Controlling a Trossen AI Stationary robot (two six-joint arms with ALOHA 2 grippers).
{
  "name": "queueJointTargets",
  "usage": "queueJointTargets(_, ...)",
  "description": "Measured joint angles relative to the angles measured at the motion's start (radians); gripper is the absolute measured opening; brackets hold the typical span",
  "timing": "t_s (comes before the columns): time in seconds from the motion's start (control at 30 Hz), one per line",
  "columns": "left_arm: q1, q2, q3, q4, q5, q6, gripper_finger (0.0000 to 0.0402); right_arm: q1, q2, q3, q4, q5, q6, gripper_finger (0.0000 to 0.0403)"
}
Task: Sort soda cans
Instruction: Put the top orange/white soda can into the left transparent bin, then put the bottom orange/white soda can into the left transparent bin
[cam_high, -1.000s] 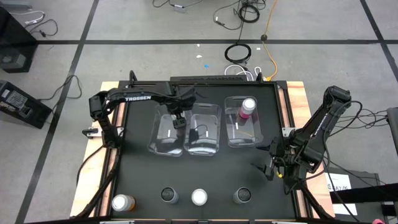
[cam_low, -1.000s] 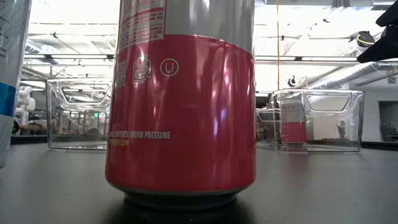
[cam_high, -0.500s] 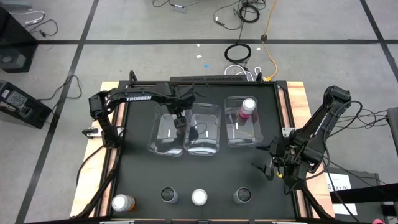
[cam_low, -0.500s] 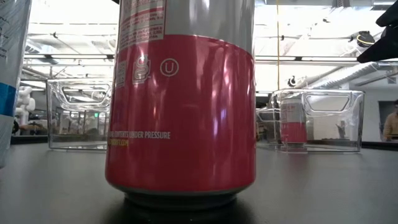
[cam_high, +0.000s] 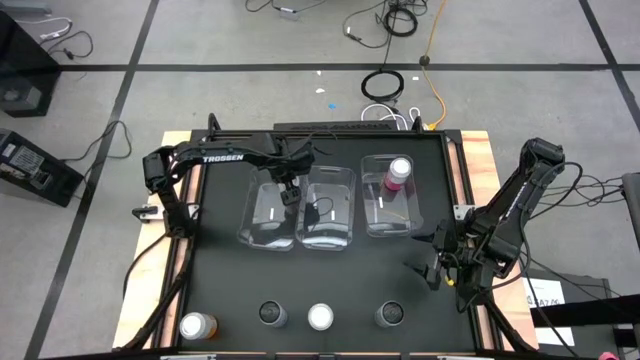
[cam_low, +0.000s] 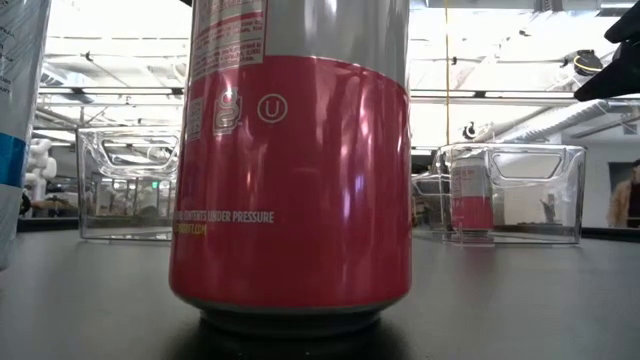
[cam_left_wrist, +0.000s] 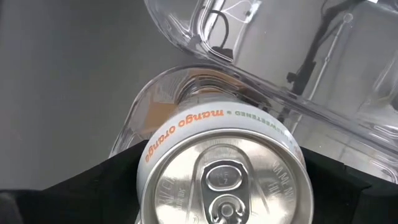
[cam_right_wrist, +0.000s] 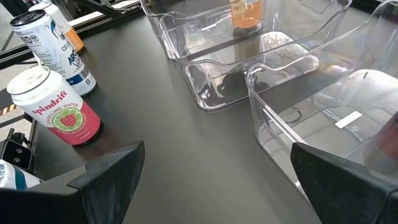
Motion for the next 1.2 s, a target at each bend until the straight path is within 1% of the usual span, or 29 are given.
queueJointTargets(0.5, -0.004, 0.000, 0.000, 0.001, 0.014, 0.000, 0.0344, 0.000, 0.000, 0.000, 0.000, 0.000, 0.000, 0.0396)
queueJointTargets(0.57, -0.004, -0.001, 0.000, 0.001, 0.015, 0.001, 0.0352, 0.000, 0.000, 0.000, 0.000, 0.000, 0.000, 0.0396)
queueJointTargets(0.73, -0.004, -0.002, 0.000, 0.001, 0.015, 0.000, 0.0389, 0.000, 0.000, 0.000, 0.000, 0.000, 0.000, 0.0396)
queueJointTargets(0.8, -0.004, -0.002, 0.000, 0.001, 0.014, 0.000, 0.0397, 0.000, 0.000, 0.000, 0.001, 0.000, 0.001, 0.0396)
queueJointTargets(0.93, -0.003, -0.002, 0.005, -0.014, 0.013, -0.004, 0.0390, 0.000, 0.000, 0.000, 0.001, 0.000, 0.007, 0.0396)
queueJointTargets(1.03, -0.001, -0.006, 0.012, -0.017, 0.011, -0.042, 0.0389, 0.000, 0.000, 0.000, 0.001, 0.000, 0.008, 0.0396)
queueJointTargets(1.2, -0.001, -0.057, 0.014, -0.074, 0.006, -0.044, 0.0388, 0.000, 0.000, 0.000, 0.001, 0.000, 0.008, 0.0396)
